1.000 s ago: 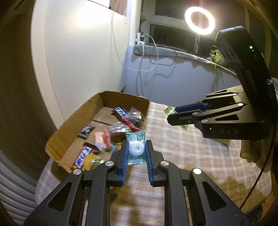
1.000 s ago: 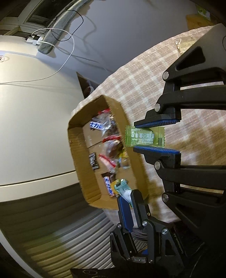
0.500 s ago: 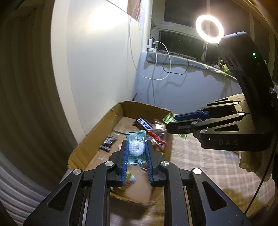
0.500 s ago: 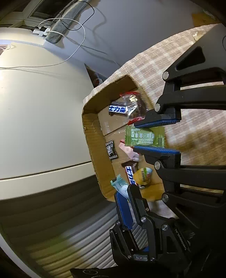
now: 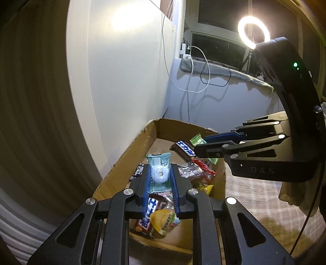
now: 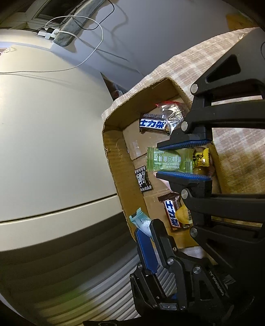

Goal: Organize snacks
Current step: 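Lift and carry the mint packet and green candy over the box with both tools, then open both tools to drop the mint packet and green candy into the box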

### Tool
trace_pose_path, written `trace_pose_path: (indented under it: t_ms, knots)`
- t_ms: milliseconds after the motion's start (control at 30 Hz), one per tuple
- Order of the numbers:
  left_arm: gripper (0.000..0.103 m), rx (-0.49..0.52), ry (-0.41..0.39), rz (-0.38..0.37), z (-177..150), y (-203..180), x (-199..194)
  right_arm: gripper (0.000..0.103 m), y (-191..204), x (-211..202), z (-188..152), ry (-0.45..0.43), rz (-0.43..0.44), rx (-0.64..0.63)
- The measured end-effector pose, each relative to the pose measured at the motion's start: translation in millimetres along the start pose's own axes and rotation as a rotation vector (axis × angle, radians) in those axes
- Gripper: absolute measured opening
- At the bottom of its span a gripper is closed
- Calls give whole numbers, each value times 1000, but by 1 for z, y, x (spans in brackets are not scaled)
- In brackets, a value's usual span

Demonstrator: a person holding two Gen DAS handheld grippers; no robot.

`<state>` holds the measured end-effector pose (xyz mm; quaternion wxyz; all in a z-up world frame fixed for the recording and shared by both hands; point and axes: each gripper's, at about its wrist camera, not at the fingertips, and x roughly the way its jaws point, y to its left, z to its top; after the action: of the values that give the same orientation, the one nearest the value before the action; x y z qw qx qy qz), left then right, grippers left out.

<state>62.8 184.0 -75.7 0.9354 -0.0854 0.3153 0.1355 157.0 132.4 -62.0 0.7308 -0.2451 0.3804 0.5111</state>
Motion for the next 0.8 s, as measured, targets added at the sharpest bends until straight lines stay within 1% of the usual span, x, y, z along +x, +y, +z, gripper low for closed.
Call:
trace_pose_path:
  t_ms: [200, 467, 633, 667, 700, 733, 767, 800]
  knots:
    - [17, -22, 10, -2, 0, 8, 7, 22, -2, 8, 4, 8, -14, 2]
    - [18, -33, 14, -1, -2, 13, 5, 22, 1, 12, 5, 15, -24, -7]
    - [22, -32, 9, -6, -2, 14, 4, 26, 1, 11, 5, 14, -39, -9]
    - [22, -31, 7, -4, -2, 13, 4, 32, 1, 10, 5, 13, -43, -10]
    - [25, -31, 6, -1, -1, 13, 4, 41, 1, 10, 5, 10, -51, -13]
    - [30, -31, 5, 1, -1, 13, 4, 46, 2, 8, 5, 3, -64, -16]
    - [33, -34, 4, 1, -1, 13, 3, 53, 2, 6, 5, -3, -69, -18]
    - [41, -35, 4, 3, -1, 13, 3, 59, 2, 4, 5, -8, -72, -17]
